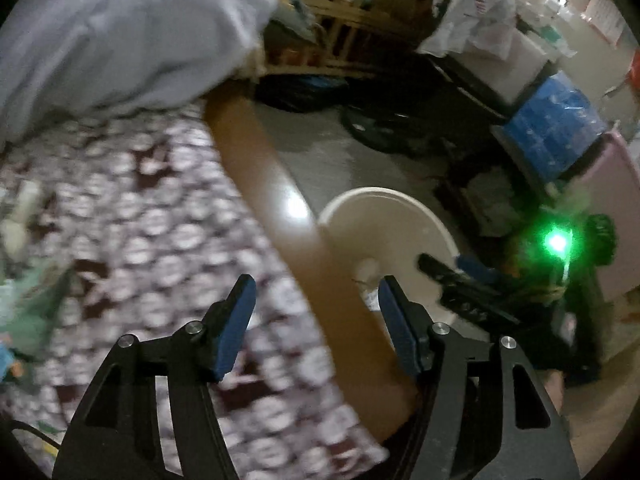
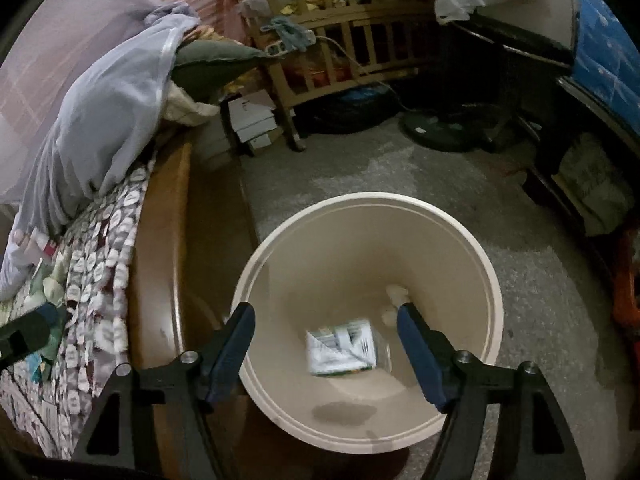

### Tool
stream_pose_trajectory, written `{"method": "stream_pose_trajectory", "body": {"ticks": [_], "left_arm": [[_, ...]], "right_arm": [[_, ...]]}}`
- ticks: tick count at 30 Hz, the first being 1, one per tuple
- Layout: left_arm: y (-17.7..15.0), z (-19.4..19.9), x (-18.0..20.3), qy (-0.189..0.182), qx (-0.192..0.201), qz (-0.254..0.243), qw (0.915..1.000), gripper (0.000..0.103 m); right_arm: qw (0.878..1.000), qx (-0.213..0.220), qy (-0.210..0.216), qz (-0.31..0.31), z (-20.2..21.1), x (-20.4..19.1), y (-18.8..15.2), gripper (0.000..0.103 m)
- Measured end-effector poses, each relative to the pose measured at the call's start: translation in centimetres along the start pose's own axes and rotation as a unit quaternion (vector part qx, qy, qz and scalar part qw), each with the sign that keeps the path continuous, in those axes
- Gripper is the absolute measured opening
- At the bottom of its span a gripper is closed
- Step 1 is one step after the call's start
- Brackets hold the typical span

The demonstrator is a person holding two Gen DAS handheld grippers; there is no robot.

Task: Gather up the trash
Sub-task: 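Carry both items over the beige bucket and open both tools to drop them, then move both tools back to the trash pile on the blanket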

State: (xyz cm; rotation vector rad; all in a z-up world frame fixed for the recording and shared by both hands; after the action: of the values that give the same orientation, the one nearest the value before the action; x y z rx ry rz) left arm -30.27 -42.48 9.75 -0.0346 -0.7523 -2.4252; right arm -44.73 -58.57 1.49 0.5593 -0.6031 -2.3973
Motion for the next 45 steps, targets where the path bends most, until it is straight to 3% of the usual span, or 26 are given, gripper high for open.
{"method": "stream_pose_trajectory", "body": {"ticks": [5, 11, 21, 32, 39, 45], "left_arm": [[-1.3, 1.7, -3.3, 0.060, 0.016, -0.007, 0.9981, 0.062], [-2.9, 4.0, -7.3, 0.108, 0.038, -0.003, 0.9935, 0.062], [-4.6, 7.3, -13.8, 0.154, 0.060, 0.038, 0.9855, 0.062], [-8.1, 11.2, -22.1, 0.195, 0.072, 0.094, 0.9736, 0.062], [-11.4, 12.9, -28.5, 0.233, 0.063, 0.124, 0.9625, 0.062], [-14.2, 13.1, -33.4, 0.240, 0.050, 0.159, 0.9563, 0.062]], "right_arm": [[1.000, 0.001, 0.011, 0.004, 0.7, -2.0, 0.0, 0.071], [0.998, 0.011, 0.034, 0.046, 2.0, -7.3, 0.1, 0.071], [0.990, 0.014, 0.079, 0.118, 2.8, -17.1, -1.7, 0.072], [0.975, -0.021, 0.120, 0.185, 1.5, -25.9, -5.1, 0.073], [0.965, -0.044, 0.146, 0.214, -0.1, -30.3, -6.7, 0.074], [0.960, -0.068, 0.169, 0.214, -1.9, -33.5, -7.1, 0.074]]}}
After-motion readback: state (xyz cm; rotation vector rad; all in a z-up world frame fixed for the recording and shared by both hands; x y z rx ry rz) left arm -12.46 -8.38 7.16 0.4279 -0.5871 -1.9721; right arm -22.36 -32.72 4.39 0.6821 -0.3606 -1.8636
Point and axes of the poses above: each gripper's, at about its wrist camera, not at the fingertips, and z roughly against the way its jaws point, x to its right, y to its top, the point moved 5 cm from there along -z, roughly the way its jaws point, and after that the axes turned 4 degrees about y, right-handed, at the moved point
